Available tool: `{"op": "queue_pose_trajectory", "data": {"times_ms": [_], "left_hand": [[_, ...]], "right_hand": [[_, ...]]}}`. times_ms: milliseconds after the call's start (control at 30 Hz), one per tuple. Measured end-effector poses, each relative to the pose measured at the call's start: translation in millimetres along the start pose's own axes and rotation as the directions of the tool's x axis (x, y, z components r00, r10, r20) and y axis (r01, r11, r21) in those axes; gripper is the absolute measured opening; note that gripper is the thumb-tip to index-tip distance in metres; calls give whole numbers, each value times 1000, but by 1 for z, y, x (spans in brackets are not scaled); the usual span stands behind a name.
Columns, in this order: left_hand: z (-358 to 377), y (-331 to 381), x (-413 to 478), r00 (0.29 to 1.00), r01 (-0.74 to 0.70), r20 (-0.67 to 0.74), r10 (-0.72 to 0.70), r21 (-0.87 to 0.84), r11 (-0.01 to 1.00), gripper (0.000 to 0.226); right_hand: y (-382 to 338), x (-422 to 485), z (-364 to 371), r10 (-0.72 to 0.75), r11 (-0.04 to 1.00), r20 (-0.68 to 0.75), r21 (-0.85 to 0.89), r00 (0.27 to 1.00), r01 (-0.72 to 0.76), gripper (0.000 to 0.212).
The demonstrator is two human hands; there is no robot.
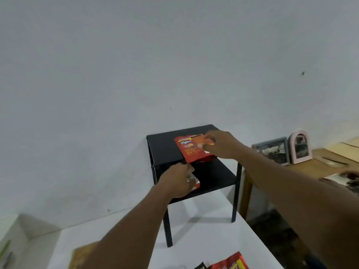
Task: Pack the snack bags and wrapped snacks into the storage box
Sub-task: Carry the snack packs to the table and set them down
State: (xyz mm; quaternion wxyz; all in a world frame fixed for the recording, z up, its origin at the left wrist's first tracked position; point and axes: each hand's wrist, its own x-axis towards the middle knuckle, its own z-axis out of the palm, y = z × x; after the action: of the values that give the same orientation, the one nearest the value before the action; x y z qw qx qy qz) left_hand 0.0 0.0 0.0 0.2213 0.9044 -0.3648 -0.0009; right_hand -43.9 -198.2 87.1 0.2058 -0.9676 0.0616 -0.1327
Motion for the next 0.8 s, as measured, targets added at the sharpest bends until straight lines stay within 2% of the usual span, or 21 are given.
{"op": "queue_pose_trajectory", "data": {"times_ms": [100,200,300,533,667,800], "left_hand": [[33,-2,22,997,55,-56,-50,89,994,48],[59,-6,38,982,190,-24,-189,128,973,61],[78,-14,55,963,267,-6,-271,195,944,72],[108,-24,73,905,376,128,-406,206,903,70],[122,-22,70,901,415,100,-423,89,905,72],[132,-7,65,883,469,-40,-468,123,874,75]], "right_hand": [[16,32,17,49,998,10,-45,999,-48,69],[19,54,43,74,996,93,-66,993,-68,76],[29,73,64,31,994,111,-109,993,-19,89],[46,93,74,-22,986,175,-162,984,50,76],[52,97,70,-30,985,177,-162,984,59,70],[51,90,67,-42,989,129,-137,991,60,66]]}}
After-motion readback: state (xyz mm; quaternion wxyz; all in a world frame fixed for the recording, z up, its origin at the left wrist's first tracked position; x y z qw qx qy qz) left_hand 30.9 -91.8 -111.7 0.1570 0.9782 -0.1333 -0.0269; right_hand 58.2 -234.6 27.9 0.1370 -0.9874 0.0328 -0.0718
